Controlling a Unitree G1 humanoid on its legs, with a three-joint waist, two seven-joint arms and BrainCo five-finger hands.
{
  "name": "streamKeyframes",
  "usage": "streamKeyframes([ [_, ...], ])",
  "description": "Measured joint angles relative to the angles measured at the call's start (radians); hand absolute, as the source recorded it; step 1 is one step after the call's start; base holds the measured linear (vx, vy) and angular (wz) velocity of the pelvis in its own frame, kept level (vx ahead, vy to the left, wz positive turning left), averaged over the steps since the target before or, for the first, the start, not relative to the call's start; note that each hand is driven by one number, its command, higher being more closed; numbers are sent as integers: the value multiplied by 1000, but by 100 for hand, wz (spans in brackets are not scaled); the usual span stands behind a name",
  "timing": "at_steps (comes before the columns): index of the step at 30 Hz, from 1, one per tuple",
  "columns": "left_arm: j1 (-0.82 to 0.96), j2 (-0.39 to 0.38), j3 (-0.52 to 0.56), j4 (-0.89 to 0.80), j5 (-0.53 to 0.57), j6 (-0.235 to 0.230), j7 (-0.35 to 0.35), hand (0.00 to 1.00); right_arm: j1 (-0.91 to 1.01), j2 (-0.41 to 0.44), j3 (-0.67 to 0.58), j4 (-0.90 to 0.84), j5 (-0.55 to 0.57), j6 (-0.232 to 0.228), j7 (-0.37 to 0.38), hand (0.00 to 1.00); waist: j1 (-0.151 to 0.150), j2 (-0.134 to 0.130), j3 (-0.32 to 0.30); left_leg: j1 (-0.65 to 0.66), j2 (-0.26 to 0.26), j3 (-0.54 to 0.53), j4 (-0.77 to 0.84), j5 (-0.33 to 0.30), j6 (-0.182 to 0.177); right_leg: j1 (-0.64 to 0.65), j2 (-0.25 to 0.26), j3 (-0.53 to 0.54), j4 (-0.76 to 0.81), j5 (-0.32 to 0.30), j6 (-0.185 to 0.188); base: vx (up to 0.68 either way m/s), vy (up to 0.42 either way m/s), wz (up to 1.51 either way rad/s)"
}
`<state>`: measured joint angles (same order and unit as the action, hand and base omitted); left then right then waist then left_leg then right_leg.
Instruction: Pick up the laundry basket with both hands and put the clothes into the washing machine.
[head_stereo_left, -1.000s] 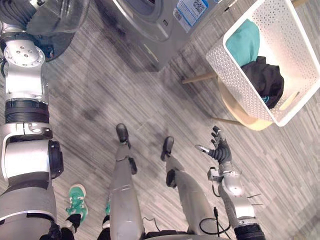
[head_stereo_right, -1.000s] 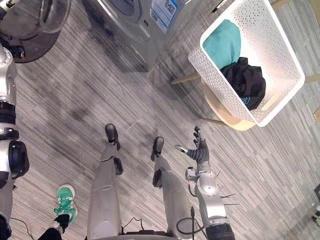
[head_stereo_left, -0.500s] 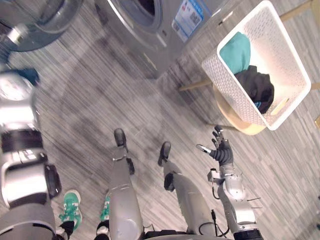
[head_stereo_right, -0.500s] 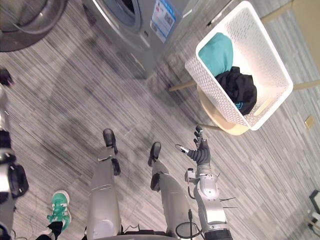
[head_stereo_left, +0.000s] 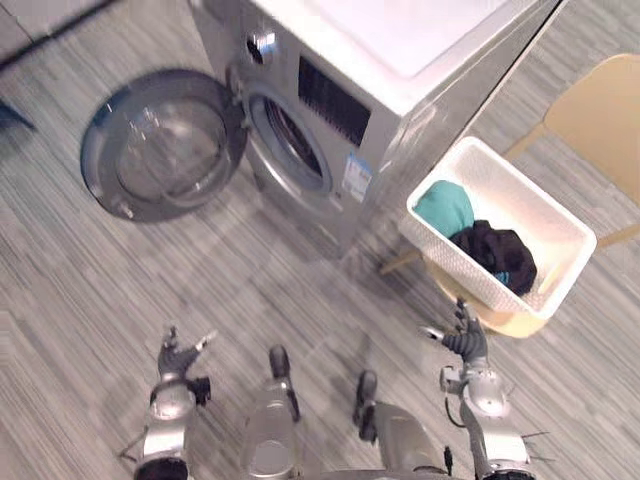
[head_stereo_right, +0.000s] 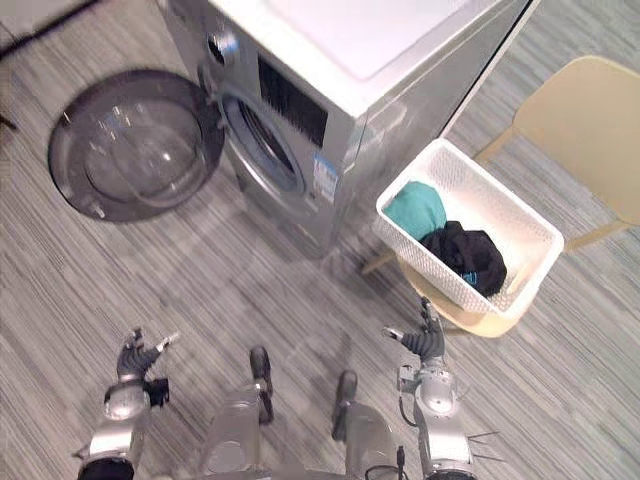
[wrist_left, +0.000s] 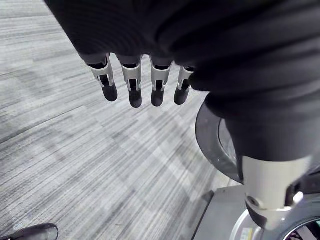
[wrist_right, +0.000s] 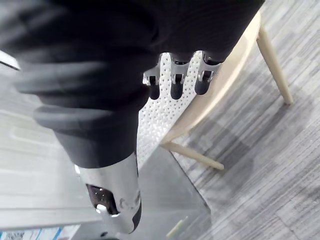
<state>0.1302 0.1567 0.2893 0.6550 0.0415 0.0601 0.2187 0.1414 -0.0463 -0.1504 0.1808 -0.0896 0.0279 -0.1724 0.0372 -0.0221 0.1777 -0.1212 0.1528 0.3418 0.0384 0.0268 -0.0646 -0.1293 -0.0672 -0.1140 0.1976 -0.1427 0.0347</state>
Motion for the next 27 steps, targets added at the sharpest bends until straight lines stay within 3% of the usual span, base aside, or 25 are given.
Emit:
streamKeyframes([
  [4,13,-36,19,142,19,8,-4,0,4,2,-7,0,1,-1,1,0,-17,-4,-15,85,-1,59,-10,-6,-7,26,4,80,17,-2,6,24,1,-60],
  [9,52,-45,12,206,42,15,-24,0,5,1,-16,-1,7,-2,1,0,-37,-22,-15,172,-17,125,-9,-93,-32,-22,-12,156,144,-58,43,-78,30,-64],
  [11,74,-46,5,239,49,17,-24,0,-25,-2,-29,-3,20,-3,0,0,-66,-22,-18,220,-63,130,-116,-90,-35,-42,-83,38,130,-59,27,-55,102,-56],
  [13,79,-40,3,256,51,20,-24,0,-53,1,-28,-12,31,-5,0,0,-69,-16,-18,223,-52,149,-140,-81,-40,-51,-112,-73,82,-9,38,11,98,-87],
  [15,84,-31,-7,286,53,24,-25,0,-72,4,-28,-50,51,-8,-1,0,-64,-16,-19,232,-38,169,-140,-65,-44,-45,-113,-135,28,75,30,63,8,-87],
  [18,65,-35,-26,303,69,24,-45,0,-66,-6,-29,-168,63,-27,-11,0,-88,-2,-20,247,-15,188,-133,-64,-55,-38,-89,-138,36,69,21,172,-55,-30],
  [19,54,-38,-38,303,88,22,-46,0,-47,-6,-19,-221,78,-44,-8,0,-91,6,-20,261,1,197,-111,-79,-66,-33,-82,-142,62,45,18,263,-110,-26],
  [20,52,-37,-46,303,91,17,-46,0,-15,-8,-1,-264,104,-65,5,0,-95,24,-23,241,45,210,-4,-139,-80,-29,-71,-174,77,26,2,273,-127,-31],
  [21,57,-37,-45,304,91,16,-46,0,3,-9,23,-284,120,-72,11,0,-94,24,-37,217,75,213,79,-174,-83,-24,-64,-192,76,14,-4,254,-159,-41],
  [22,49,-35,-42,322,91,19,-46,0,26,0,62,-317,134,-88,31,0,-95,32,-40,145,153,204,321,-228,-68,9,-43,-198,58,-4,-5,288,-167,-53],
  [23,50,-47,-42,324,91,20,-46,0,44,0,89,-340,140,-94,48,0,-95,45,-48,81,236,196,533,-227,-40,45,-14,-191,39,3,-14,237,-131,-60],
  [24,50,-60,-42,325,91,20,-47,0,49,-6,95,-352,144,-94,53,0,-91,58,-51,63,274,188,615,-214,-20,62,3,-179,29,4,-16,299,-68,-80],
  [25,51,-86,-40,325,90,21,-48,0,52,-11,97,-364,162,-98,62,0,-88,93,-53,33,324,157,747,-162,12,94,26,-151,2,10,-25,255,-5,-84],
  [26,47,-103,-29,326,90,21,-48,0,49,-15,96,-362,170,-98,63,0,-88,103,-51,-3,340,133,828,-84,31,119,27,-124,-23,12,-28,369,10,-90],
  [27,44,-118,-19,326,87,18,-48,0,49,-13,96,-357,170,-98,63,0,-80,98,-46,-26,336,114,878,-96,21,138,14,-93,-47,12,-28,292,56,-75],
])
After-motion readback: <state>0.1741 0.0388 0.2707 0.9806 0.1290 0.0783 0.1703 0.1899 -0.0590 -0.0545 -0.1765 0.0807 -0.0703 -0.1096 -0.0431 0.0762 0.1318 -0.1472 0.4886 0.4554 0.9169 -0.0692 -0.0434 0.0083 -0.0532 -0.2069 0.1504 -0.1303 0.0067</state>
